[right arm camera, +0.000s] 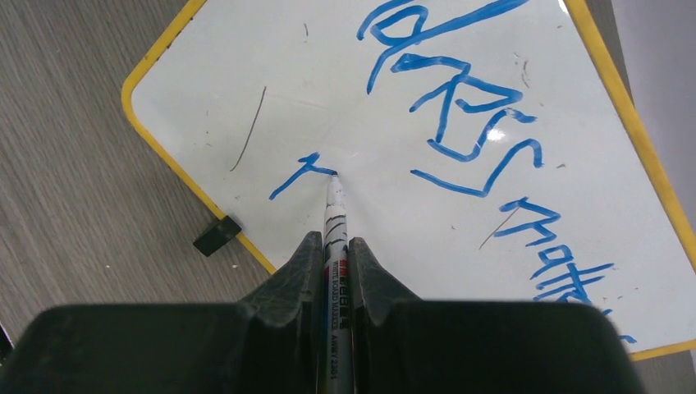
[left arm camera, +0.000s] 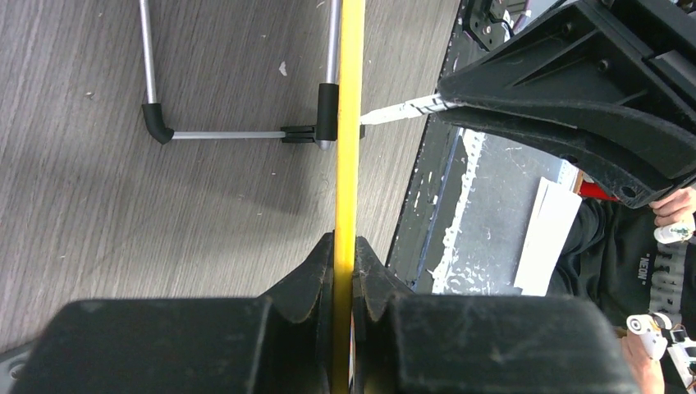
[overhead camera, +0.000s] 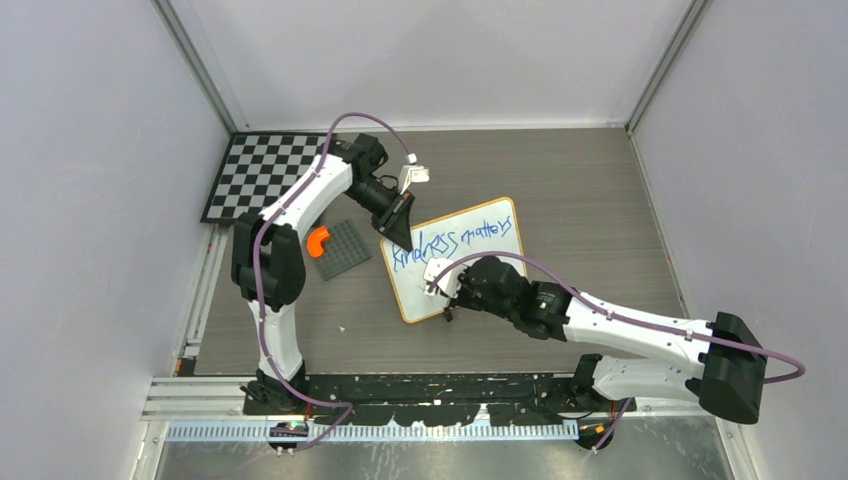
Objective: Write a sentence on the whiteboard
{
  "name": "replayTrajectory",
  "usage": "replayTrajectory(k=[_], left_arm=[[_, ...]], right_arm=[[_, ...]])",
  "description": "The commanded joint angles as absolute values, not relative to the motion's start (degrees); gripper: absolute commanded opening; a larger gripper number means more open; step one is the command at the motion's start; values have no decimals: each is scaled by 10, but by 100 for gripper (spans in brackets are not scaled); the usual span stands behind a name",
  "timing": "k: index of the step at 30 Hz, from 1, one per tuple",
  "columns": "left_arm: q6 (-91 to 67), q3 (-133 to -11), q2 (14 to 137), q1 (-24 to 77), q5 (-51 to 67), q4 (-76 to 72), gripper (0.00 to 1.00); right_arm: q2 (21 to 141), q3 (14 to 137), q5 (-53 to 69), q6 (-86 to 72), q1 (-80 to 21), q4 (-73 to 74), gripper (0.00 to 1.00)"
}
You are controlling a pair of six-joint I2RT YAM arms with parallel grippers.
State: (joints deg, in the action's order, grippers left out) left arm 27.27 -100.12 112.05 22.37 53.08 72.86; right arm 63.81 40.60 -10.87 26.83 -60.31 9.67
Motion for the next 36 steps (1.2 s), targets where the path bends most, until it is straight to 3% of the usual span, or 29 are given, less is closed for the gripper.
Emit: replayTrajectory(k=[1, 9, 36], left_arm=[[257, -1022, 1122, 220, 523, 731, 0], [257, -1026, 1127, 220, 525, 732, 0], [257, -1024, 1123, 220, 525, 732, 0]], right_arm=[[609, 405, -127, 274, -597, 97, 0], [632, 409, -43, 284, -597, 174, 0], [630, 433, -116, 262, -596, 74, 0]])
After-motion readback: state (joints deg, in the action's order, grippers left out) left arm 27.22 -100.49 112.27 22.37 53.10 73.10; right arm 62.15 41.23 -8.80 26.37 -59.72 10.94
